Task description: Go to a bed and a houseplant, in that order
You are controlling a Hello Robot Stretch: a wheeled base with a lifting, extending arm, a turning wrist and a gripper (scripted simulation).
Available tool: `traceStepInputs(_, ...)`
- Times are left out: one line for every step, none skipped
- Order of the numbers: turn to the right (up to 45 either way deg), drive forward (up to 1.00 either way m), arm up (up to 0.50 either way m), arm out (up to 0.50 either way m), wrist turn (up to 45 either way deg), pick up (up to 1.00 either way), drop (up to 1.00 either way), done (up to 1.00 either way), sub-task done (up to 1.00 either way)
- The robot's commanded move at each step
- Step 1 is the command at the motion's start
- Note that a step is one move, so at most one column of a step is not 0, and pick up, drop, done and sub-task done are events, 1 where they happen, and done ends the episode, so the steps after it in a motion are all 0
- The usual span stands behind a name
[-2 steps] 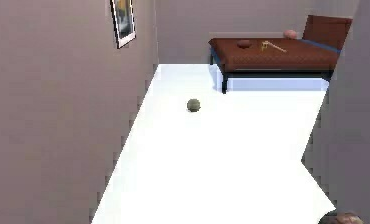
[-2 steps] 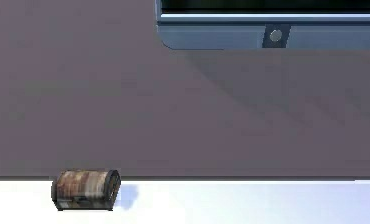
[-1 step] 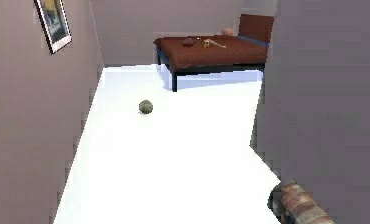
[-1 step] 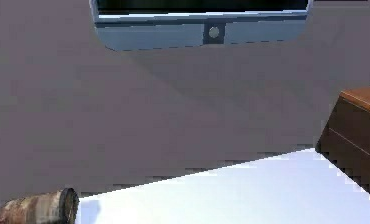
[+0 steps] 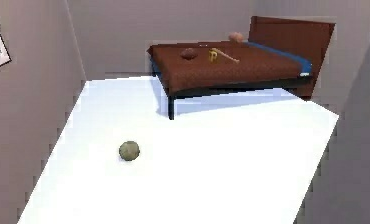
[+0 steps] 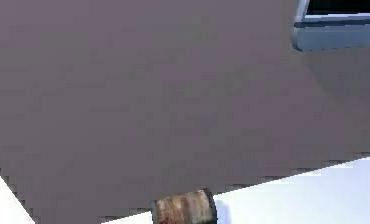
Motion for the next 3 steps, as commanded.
traceStepInputs(3.0,0.0,0.0,0.0,0.0,0.0,0.0,0.0,0.0)
traceStepInputs(0.0,1.0,0.0,0.0,0.0,0.0,0.0,0.0,0.0)
traceStepInputs(0.0,0.55,0.0,0.0,0.0,0.0,0.0,0.0,0.0)
